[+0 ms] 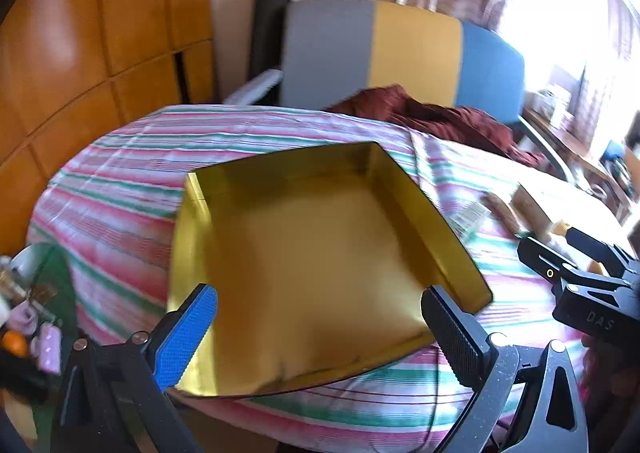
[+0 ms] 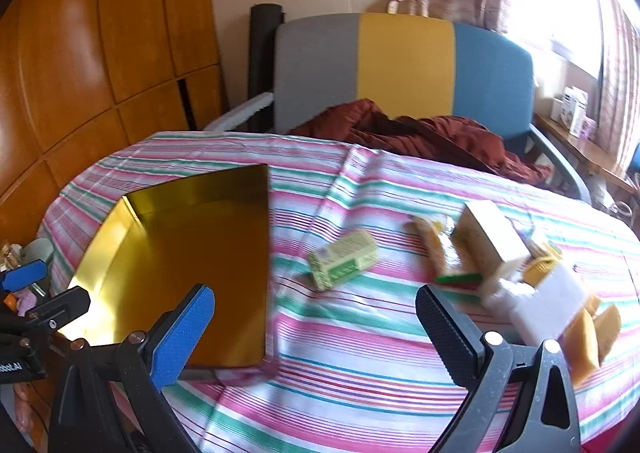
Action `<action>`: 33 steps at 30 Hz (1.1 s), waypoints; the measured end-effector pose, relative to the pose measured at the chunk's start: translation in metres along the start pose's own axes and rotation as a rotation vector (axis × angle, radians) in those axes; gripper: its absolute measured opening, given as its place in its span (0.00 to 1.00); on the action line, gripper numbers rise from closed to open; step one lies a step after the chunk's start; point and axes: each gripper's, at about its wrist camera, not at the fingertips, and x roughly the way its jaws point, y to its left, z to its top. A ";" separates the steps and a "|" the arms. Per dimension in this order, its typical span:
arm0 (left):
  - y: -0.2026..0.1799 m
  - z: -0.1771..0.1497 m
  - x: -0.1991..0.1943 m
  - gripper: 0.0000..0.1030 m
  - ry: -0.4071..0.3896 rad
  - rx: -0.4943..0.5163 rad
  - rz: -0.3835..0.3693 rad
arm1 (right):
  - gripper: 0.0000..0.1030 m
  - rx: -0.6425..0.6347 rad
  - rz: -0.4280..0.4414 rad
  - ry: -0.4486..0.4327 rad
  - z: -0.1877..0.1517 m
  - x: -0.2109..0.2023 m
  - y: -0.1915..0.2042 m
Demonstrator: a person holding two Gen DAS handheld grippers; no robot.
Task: Organize objects
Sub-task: 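Grasp the small green-and-white box with the left gripper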
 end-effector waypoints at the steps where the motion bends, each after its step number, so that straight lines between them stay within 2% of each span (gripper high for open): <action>1: -0.004 0.001 0.003 1.00 0.008 0.016 -0.008 | 1.00 0.009 -0.011 0.007 -0.002 0.000 -0.007; 6: -0.023 0.013 0.011 1.00 0.023 0.072 -0.086 | 1.00 0.055 -0.073 0.039 -0.014 -0.004 -0.043; 14: -0.094 0.055 0.033 0.99 0.026 0.361 -0.244 | 1.00 0.151 -0.164 0.053 -0.026 -0.017 -0.101; 17: -0.123 0.068 0.054 0.92 0.060 0.439 -0.299 | 1.00 0.173 -0.179 0.050 -0.025 -0.020 -0.113; 20: -0.150 0.077 0.084 0.80 0.124 0.519 -0.326 | 1.00 0.180 -0.185 0.051 -0.025 -0.021 -0.121; 23: -0.167 0.083 0.113 0.78 0.181 0.568 -0.341 | 1.00 0.182 -0.181 0.057 -0.025 -0.019 -0.123; 29: -0.185 0.084 0.165 0.75 0.286 0.596 -0.322 | 1.00 0.170 -0.168 0.069 -0.019 -0.017 -0.127; 30: -0.186 0.083 0.171 0.73 0.302 0.597 -0.322 | 1.00 0.168 -0.169 0.070 -0.018 -0.017 -0.127; 32: -0.189 0.082 0.183 0.53 0.343 0.589 -0.334 | 1.00 0.159 -0.156 0.074 -0.012 -0.017 -0.128; 33: -0.189 0.081 0.187 0.47 0.359 0.584 -0.340 | 1.00 0.149 -0.153 0.073 -0.008 -0.017 -0.129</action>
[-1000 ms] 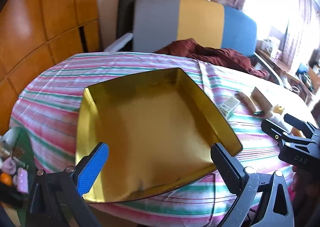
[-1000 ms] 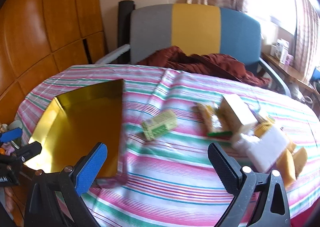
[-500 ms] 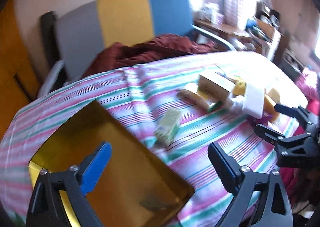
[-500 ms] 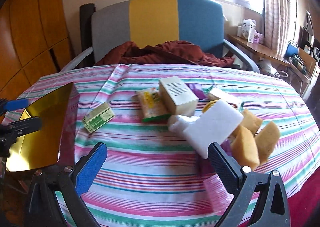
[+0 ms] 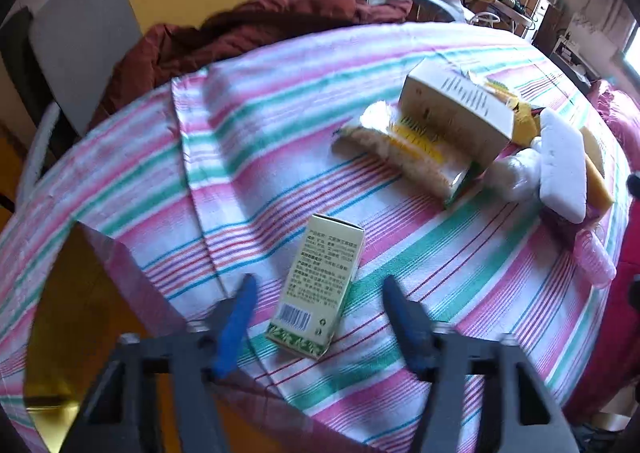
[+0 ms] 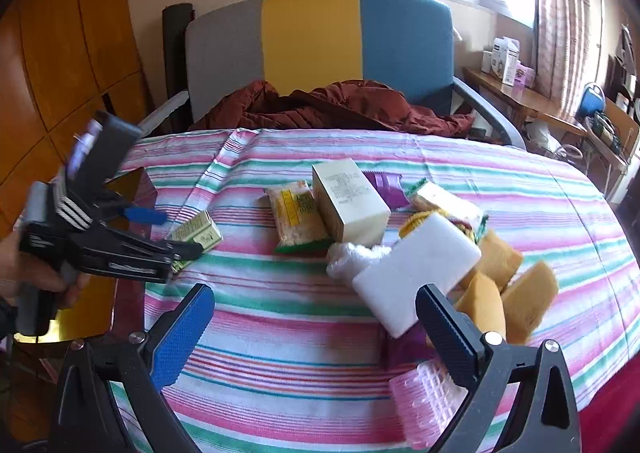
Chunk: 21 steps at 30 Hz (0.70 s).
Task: Organize objects
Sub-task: 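Grasp the small green-and-white box with the left gripper, then carry green box to gold tray with left gripper while right gripper brings white box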
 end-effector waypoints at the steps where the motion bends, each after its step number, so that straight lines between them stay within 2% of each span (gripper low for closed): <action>1: 0.002 0.000 0.005 0.37 0.014 -0.010 -0.012 | 1.00 -0.011 -0.001 -0.004 0.004 0.000 0.000; 2: 0.003 0.000 0.008 0.29 0.020 -0.019 -0.018 | 1.00 -0.020 0.000 -0.009 0.009 0.001 -0.001; 6: 0.006 -0.001 0.006 0.29 -0.004 -0.050 -0.045 | 0.94 -0.036 0.000 0.005 0.037 0.014 -0.010; 10: 0.004 -0.006 -0.020 0.29 -0.080 -0.074 -0.073 | 0.87 -0.080 -0.005 0.045 0.064 0.044 -0.017; 14: 0.004 -0.017 -0.051 0.29 -0.165 -0.111 -0.102 | 0.85 -0.144 -0.032 0.138 0.081 0.092 -0.019; 18: 0.007 -0.034 -0.078 0.29 -0.217 -0.148 -0.120 | 0.81 -0.171 -0.046 0.227 0.085 0.132 -0.024; 20: 0.007 -0.042 -0.086 0.29 -0.234 -0.170 -0.124 | 0.75 -0.178 -0.049 0.268 0.084 0.148 -0.026; 21: 0.009 -0.045 -0.089 0.29 -0.242 -0.181 -0.121 | 0.62 -0.175 -0.036 0.288 0.082 0.153 -0.028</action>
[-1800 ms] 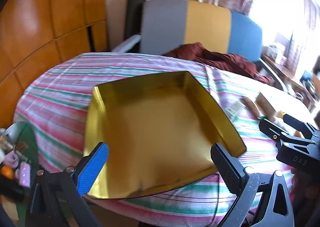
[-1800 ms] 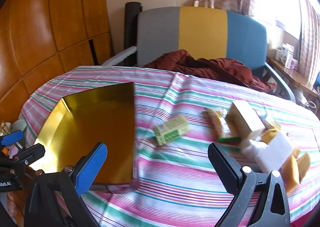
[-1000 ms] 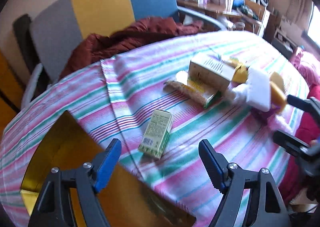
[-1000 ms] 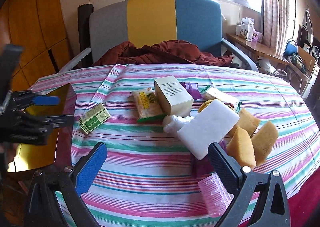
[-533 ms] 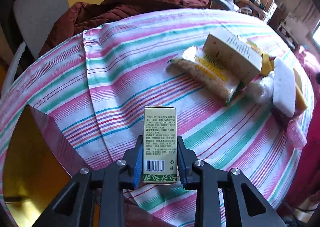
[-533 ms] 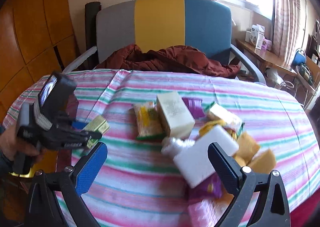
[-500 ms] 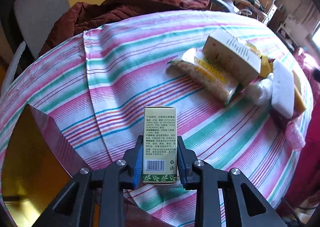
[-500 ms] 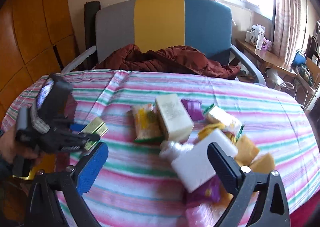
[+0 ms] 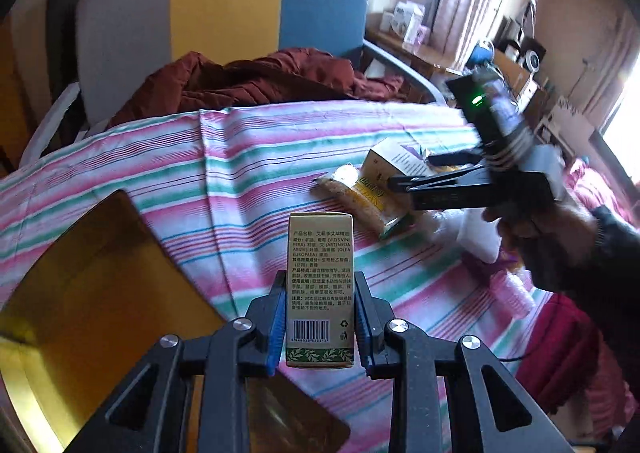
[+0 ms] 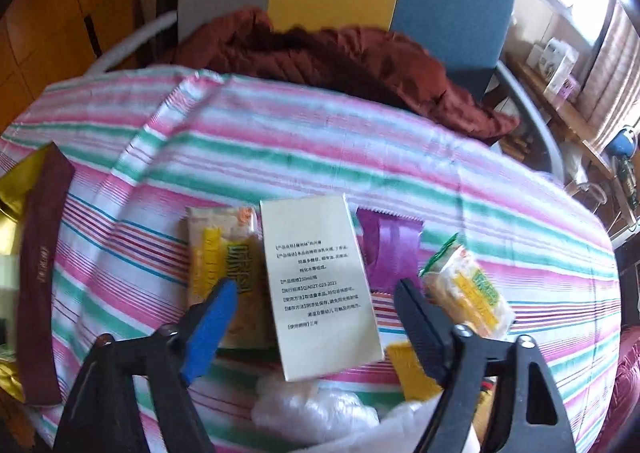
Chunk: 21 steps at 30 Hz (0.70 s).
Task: Organize objects
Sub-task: 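Carry green box to gold tray with left gripper while right gripper brings white box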
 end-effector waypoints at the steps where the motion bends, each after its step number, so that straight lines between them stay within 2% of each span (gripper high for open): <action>1: 0.003 -0.005 -0.007 0.29 -0.011 -0.014 0.006 | 0.52 0.002 0.023 0.019 -0.001 0.005 -0.001; 4: 0.013 -0.016 -0.024 0.29 -0.032 -0.055 0.018 | 0.49 0.014 0.036 0.008 -0.005 0.000 -0.005; 9: 0.035 -0.042 -0.047 0.29 -0.060 -0.154 0.072 | 0.48 0.060 0.020 -0.088 -0.009 -0.036 -0.013; 13: 0.059 -0.068 -0.066 0.29 -0.071 -0.237 0.150 | 0.49 0.068 0.031 -0.172 -0.011 -0.074 -0.008; 16: 0.080 -0.092 -0.077 0.29 -0.069 -0.313 0.200 | 0.49 0.040 0.075 -0.223 -0.010 -0.097 0.010; 21: 0.110 -0.130 -0.096 0.29 -0.065 -0.410 0.285 | 0.49 -0.053 0.191 -0.260 -0.011 -0.122 0.069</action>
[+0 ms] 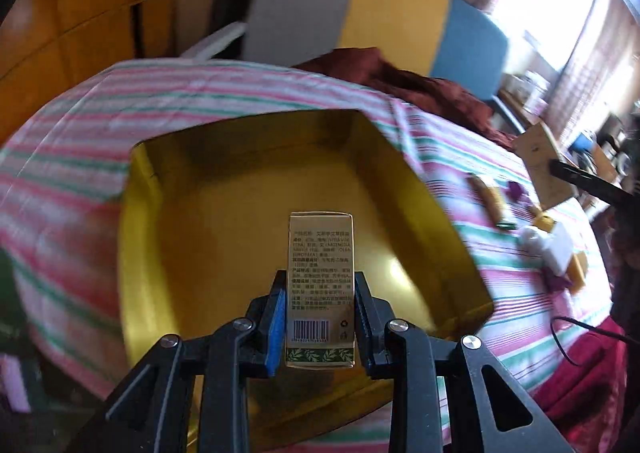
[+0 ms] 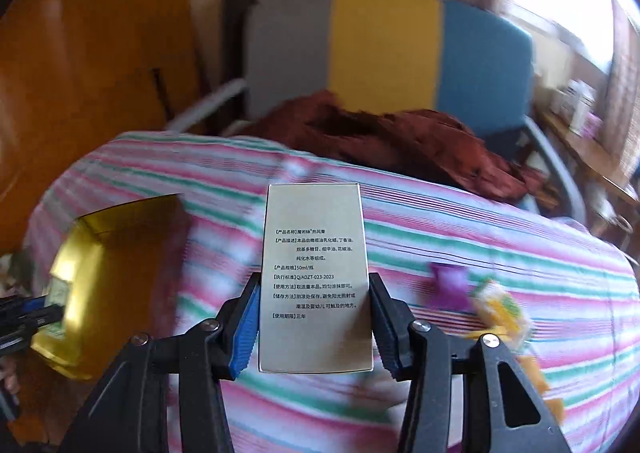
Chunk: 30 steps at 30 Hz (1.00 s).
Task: Organize objects
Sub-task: 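Carry green box to gold tray with left gripper while right gripper brings white box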
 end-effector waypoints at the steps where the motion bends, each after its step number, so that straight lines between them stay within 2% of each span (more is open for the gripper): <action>1: 0.006 -0.003 -0.002 0.29 -0.001 -0.010 0.013 | 0.49 -0.015 0.030 0.002 0.000 -0.001 0.013; 7: 0.030 -0.020 -0.007 0.29 -0.001 -0.065 0.053 | 0.49 -0.095 0.198 0.046 0.004 0.016 0.103; 13: 0.045 -0.034 -0.018 0.30 -0.012 -0.077 0.072 | 0.49 -0.116 0.305 0.138 0.006 0.055 0.171; 15: 0.048 -0.038 -0.021 0.38 -0.019 -0.086 0.072 | 0.49 -0.104 0.329 0.167 0.007 0.071 0.190; 16: 0.050 -0.039 -0.023 0.47 -0.022 -0.090 0.075 | 0.49 -0.092 0.338 0.181 0.009 0.079 0.200; 17: 0.050 -0.040 -0.027 0.52 -0.033 -0.094 0.084 | 0.49 -0.084 0.350 0.191 0.011 0.085 0.208; 20: 0.052 -0.043 -0.035 0.54 -0.050 -0.105 0.092 | 0.50 -0.030 0.448 0.210 0.015 0.097 0.231; 23: 0.057 -0.044 -0.044 0.55 -0.079 -0.124 0.113 | 0.54 -0.038 0.451 0.201 0.016 0.093 0.243; 24: 0.058 -0.043 -0.048 0.58 -0.095 -0.133 0.137 | 0.58 -0.046 0.457 0.194 0.015 0.089 0.245; 26: 0.060 -0.041 -0.054 0.69 -0.125 -0.150 0.168 | 0.59 -0.057 0.444 0.185 0.012 0.084 0.245; 30: 0.059 -0.034 -0.066 0.75 -0.180 -0.162 0.236 | 0.61 -0.082 0.395 0.156 0.001 0.071 0.237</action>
